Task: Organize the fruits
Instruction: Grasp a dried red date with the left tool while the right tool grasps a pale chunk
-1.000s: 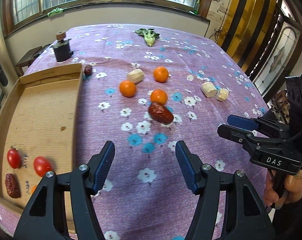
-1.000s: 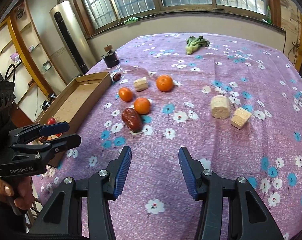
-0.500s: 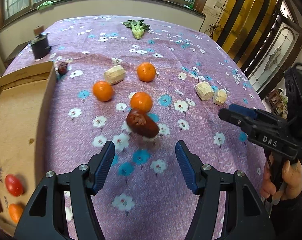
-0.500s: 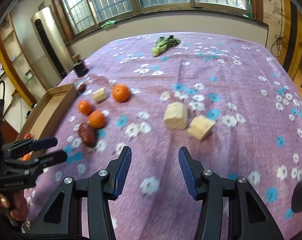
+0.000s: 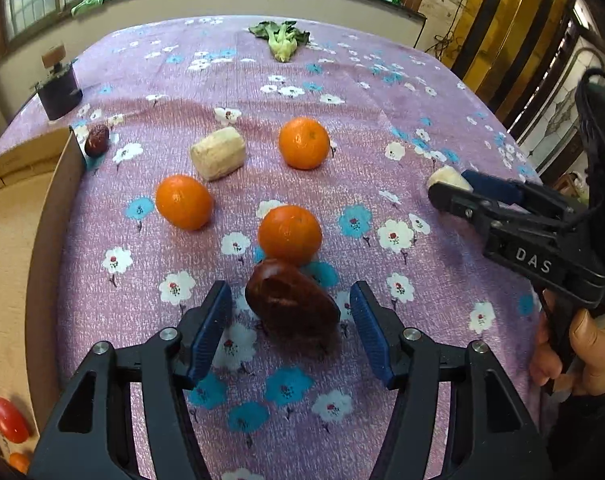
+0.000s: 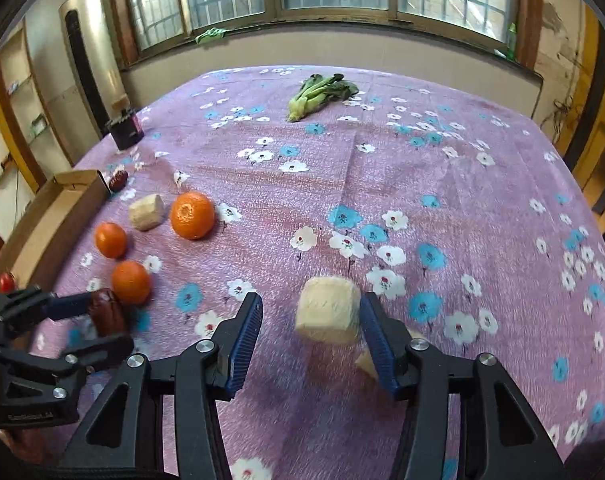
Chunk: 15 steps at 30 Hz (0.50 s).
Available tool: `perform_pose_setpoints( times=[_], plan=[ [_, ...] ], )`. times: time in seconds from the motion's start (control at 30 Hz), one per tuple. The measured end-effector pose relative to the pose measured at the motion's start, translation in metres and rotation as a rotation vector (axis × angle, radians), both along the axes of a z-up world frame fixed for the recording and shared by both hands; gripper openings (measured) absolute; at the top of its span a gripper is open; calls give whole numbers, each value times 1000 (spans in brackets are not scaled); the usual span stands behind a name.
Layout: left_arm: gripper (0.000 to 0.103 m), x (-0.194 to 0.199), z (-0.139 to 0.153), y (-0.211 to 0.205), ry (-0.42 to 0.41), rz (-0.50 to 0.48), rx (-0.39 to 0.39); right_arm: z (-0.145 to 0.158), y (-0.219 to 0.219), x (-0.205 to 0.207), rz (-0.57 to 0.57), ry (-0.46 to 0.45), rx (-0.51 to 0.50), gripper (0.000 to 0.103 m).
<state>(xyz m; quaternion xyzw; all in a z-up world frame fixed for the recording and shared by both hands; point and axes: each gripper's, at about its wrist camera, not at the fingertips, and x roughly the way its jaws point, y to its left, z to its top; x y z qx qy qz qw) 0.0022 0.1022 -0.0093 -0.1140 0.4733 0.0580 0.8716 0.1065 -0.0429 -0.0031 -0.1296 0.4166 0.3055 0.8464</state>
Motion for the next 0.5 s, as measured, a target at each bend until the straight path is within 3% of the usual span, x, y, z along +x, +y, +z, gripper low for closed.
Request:
perform_pose_setpoints(
  times=[0.03,0.07,0.1,0.3,0.5],
  plan=[
    [46,0,0,-1,-4,-3,13,0,1,0,0,-15,-9,50],
    [44,-1,0,-2,-8,-7,15,-1,2,0,2,-28,-21,47],
    [44,-1,0,0,-12,-8,9,-1,2,0,-5,-43,-38,36],
    [44,-14,6,6,-28,-7,-29,4,-14,-6,-5,27,62,34],
    [44,-34,19,8,-47,0,-15,17,-26,-31,12,64,149,34]
  ],
)
